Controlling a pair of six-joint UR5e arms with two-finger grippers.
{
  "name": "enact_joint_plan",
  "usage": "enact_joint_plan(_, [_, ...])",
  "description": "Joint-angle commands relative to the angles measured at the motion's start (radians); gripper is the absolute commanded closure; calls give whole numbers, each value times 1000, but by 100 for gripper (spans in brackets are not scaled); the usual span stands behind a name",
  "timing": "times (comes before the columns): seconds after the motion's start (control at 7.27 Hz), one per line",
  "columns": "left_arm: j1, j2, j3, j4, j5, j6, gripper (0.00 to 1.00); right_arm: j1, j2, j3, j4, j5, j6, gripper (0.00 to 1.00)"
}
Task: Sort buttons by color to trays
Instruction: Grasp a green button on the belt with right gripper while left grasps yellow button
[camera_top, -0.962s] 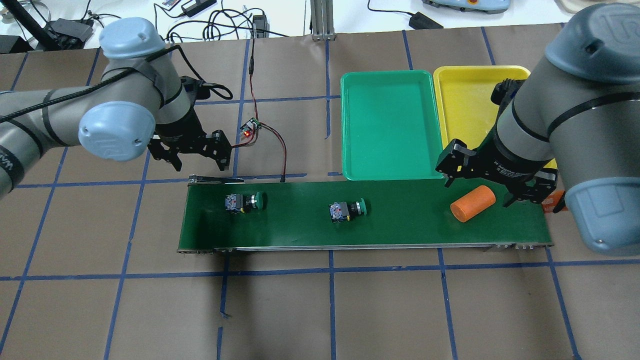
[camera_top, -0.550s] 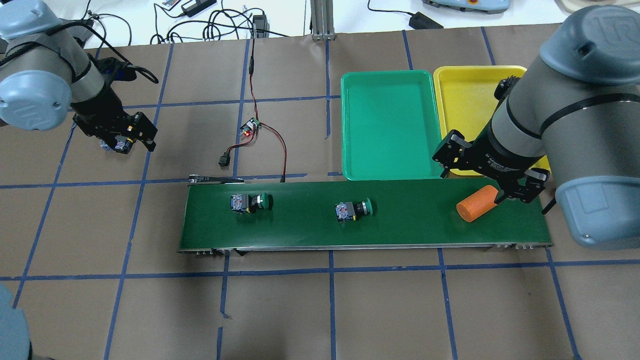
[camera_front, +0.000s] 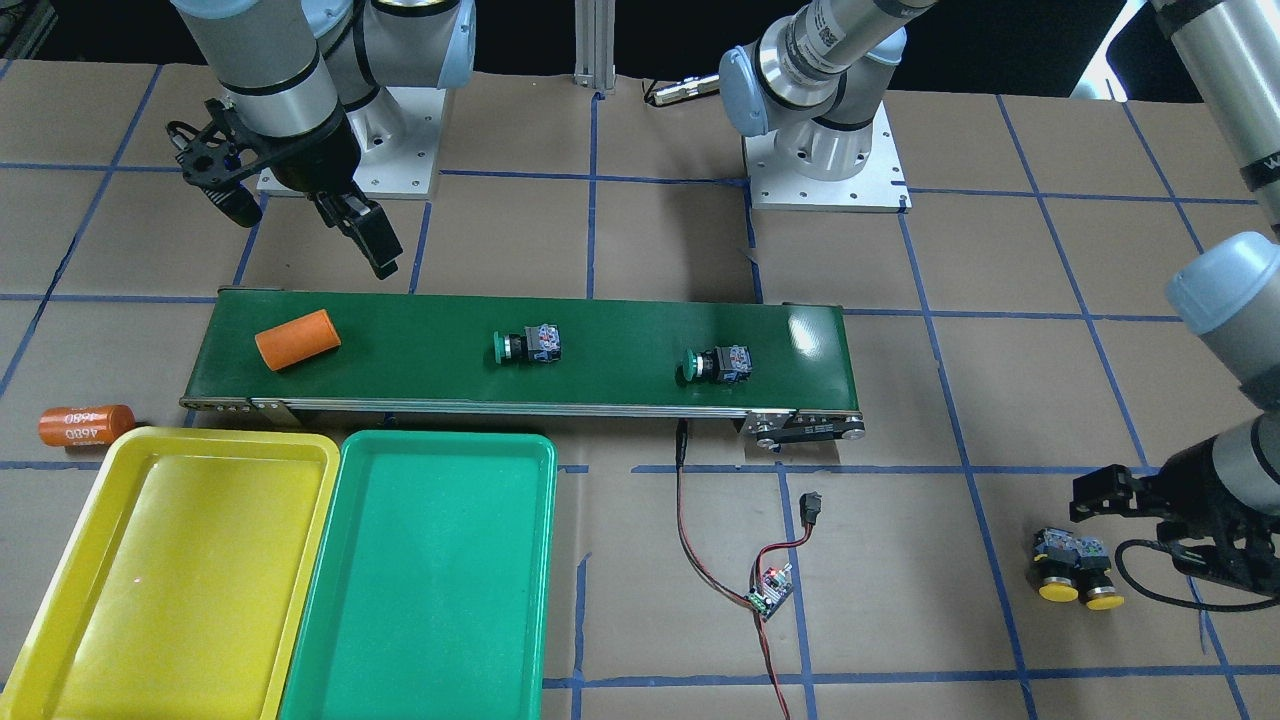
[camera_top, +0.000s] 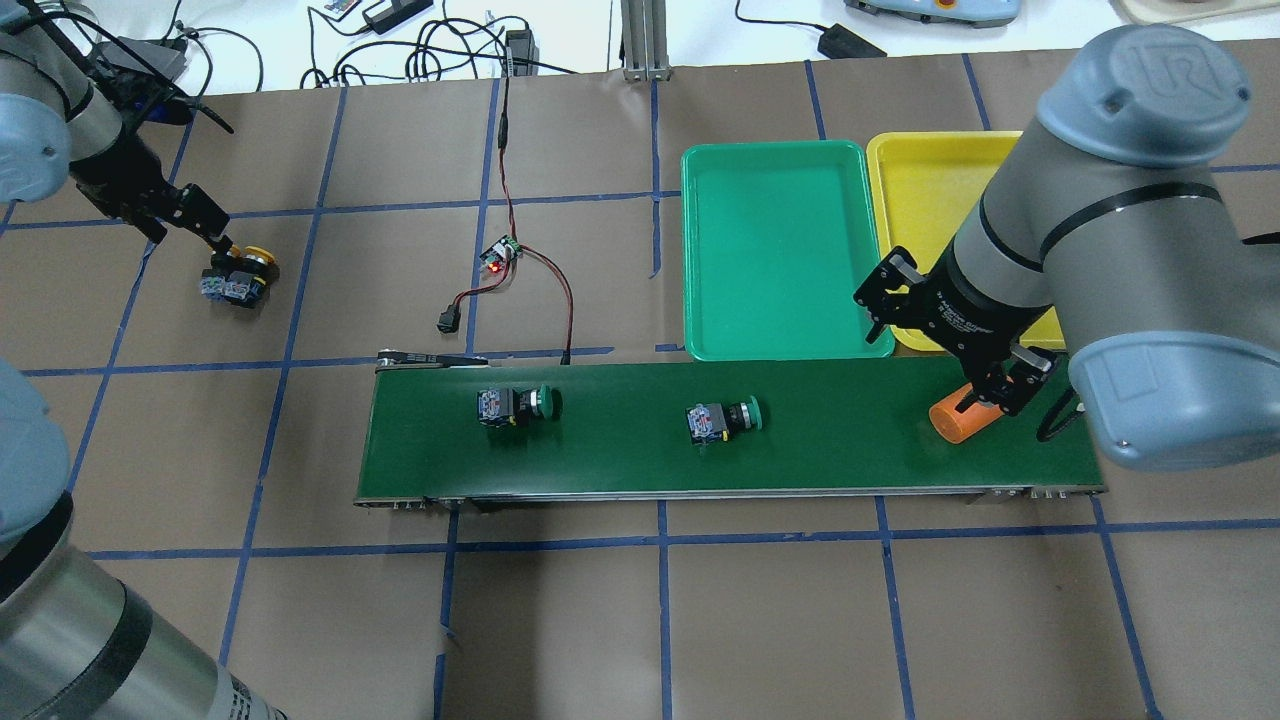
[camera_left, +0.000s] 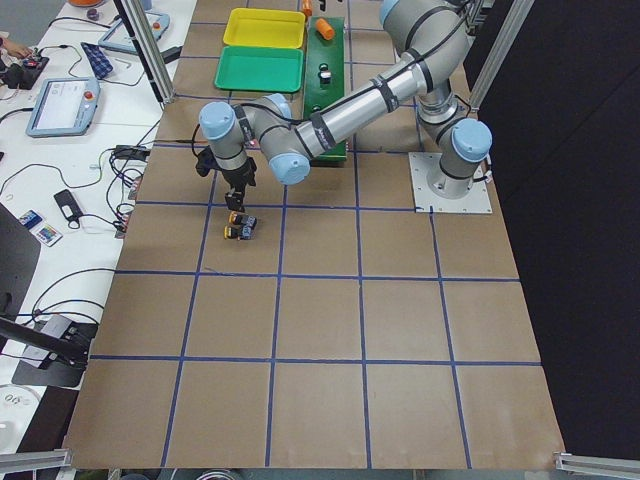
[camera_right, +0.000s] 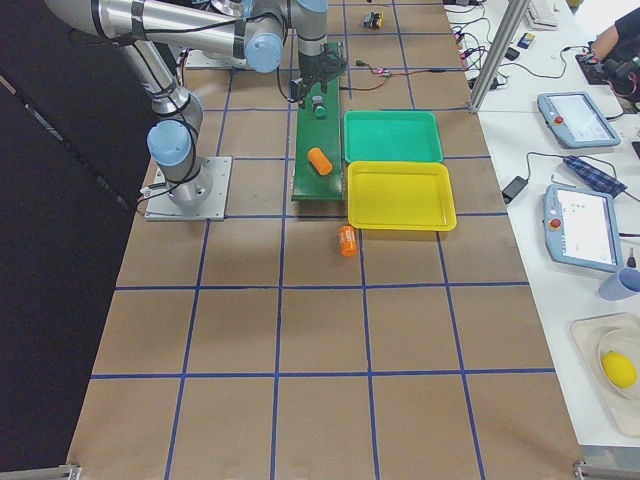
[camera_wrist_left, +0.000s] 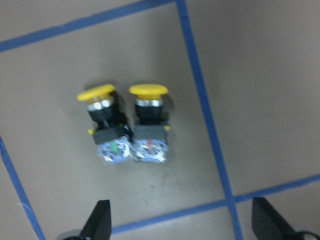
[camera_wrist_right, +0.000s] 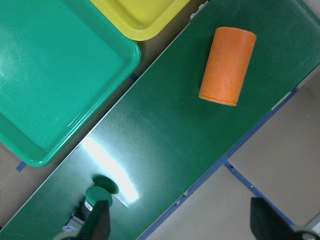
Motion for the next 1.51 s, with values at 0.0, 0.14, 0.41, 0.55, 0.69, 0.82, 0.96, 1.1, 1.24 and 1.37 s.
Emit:
enact_joint_plan(0.0, [4,-96,131,13,1,57,0,6,33,2,-7,15,118,0])
enact_joint_plan(0.14, [7,-129,176,10,-2,73,0,14,51,2,-16,50,189,0])
enact_joint_plan(0.41, [9,-190,178,57,-8,45,0,129,169,5,-187,47,389,0])
enact_joint_plan(0.55, [19,-210,175,71,-8,42,0,203,224,3,-261,15,442,0])
enact_joint_plan(0.69, [45,-235,179,79,-10,45,0,231,256,5,-291,-22,487,0])
enact_joint_plan(0.82, [47,-244,179,79,-11,42,0,232,266,2,-302,-31,501,0])
enact_joint_plan(0.96, [41,-244,161,77,-11,27,0,232,271,5,-297,-34,505,0])
enact_joint_plan(1.1, [38,-243,155,79,-11,22,0,232,287,6,-299,-33,548,0])
enact_joint_plan(1.24, [36,-242,155,77,-13,18,0,232,307,5,-300,-33,585,0])
enact_joint_plan(1.37, [36,-242,152,77,-13,7,0,232,326,6,-299,-31,602,0])
